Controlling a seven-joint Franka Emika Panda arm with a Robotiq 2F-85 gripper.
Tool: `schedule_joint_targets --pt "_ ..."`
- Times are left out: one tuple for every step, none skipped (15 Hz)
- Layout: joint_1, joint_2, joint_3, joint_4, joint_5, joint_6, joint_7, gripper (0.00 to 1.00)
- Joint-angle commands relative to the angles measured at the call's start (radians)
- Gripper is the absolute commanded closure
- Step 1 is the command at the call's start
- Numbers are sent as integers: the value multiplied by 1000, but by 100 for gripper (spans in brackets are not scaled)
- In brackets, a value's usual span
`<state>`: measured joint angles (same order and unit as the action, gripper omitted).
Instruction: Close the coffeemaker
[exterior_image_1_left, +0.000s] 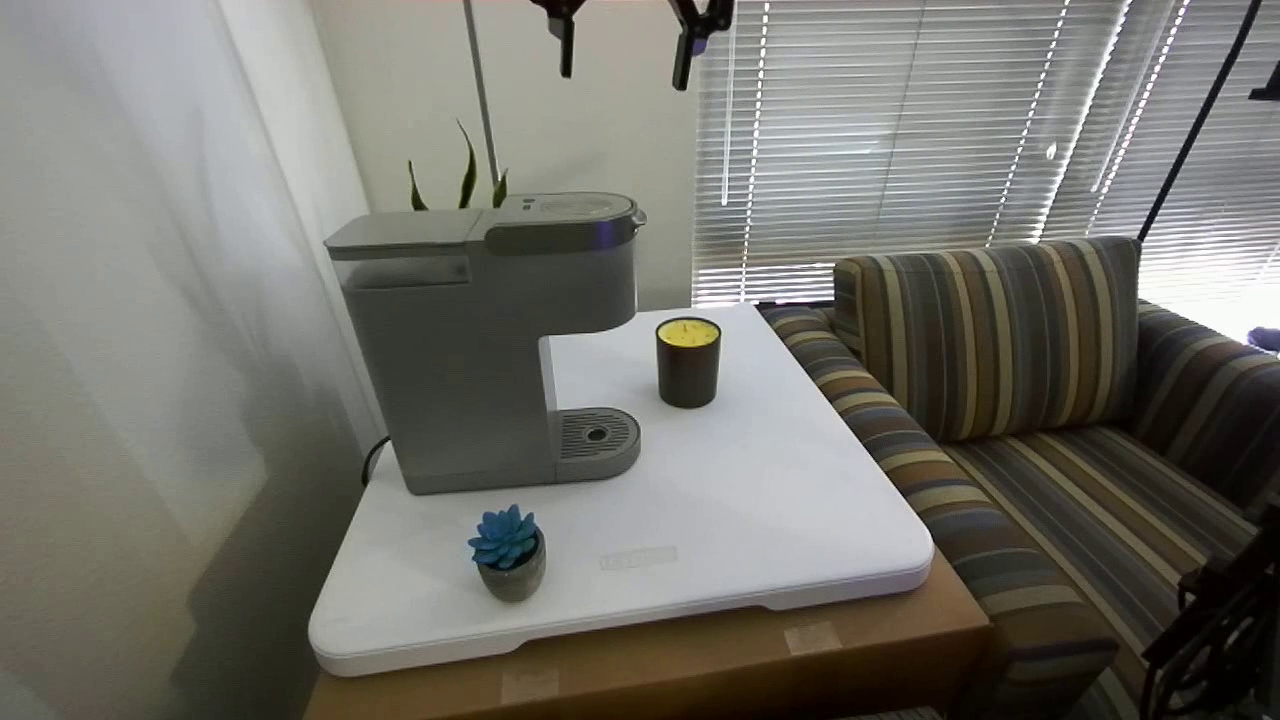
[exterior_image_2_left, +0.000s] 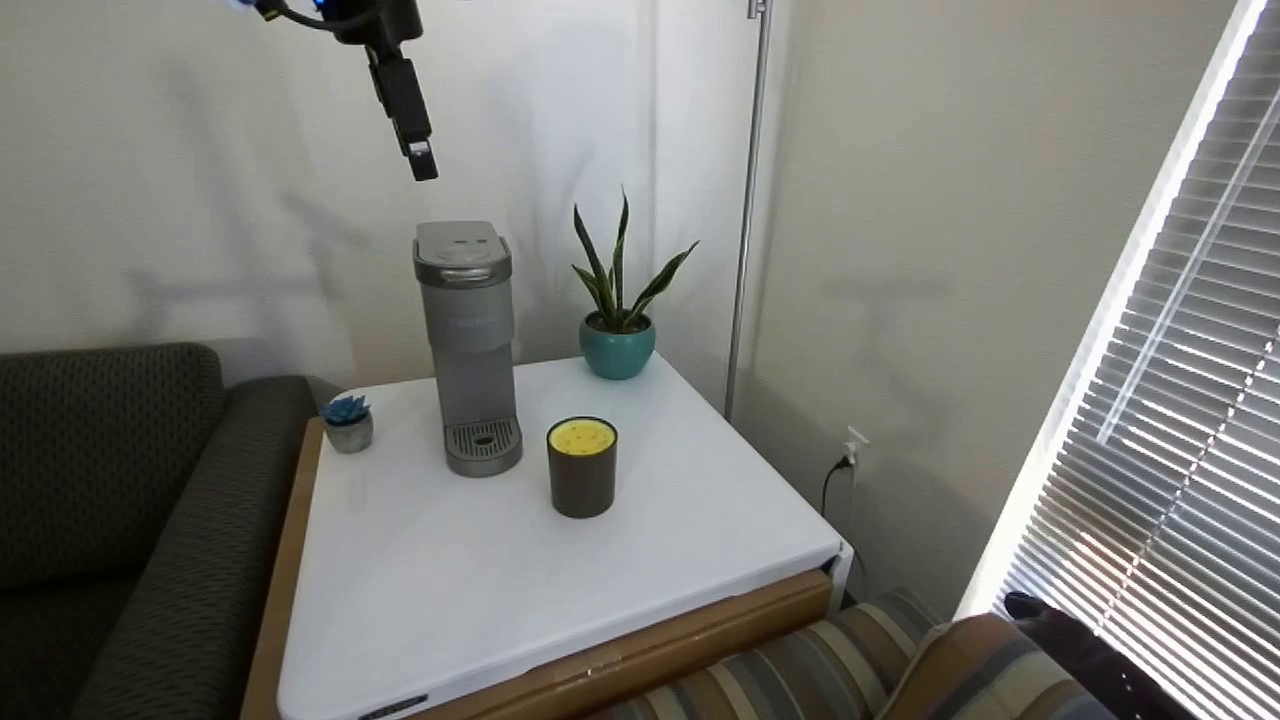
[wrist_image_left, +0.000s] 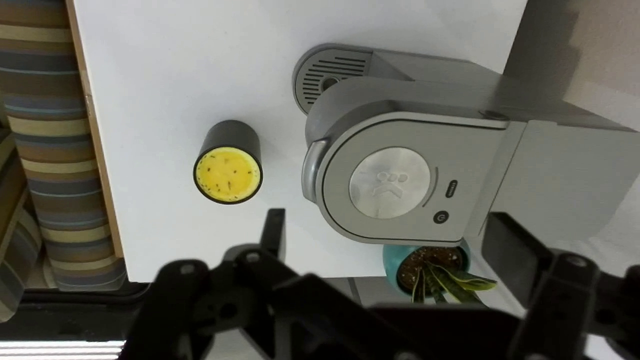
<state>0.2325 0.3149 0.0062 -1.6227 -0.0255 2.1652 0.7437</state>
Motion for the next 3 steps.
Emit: schedule_joint_targets --pt "-11 0 15 4 1 -3 7 0" --pt "-11 0 16 4 7 -2 9 0" --pt "-11 0 16 5 8 -2 10 0"
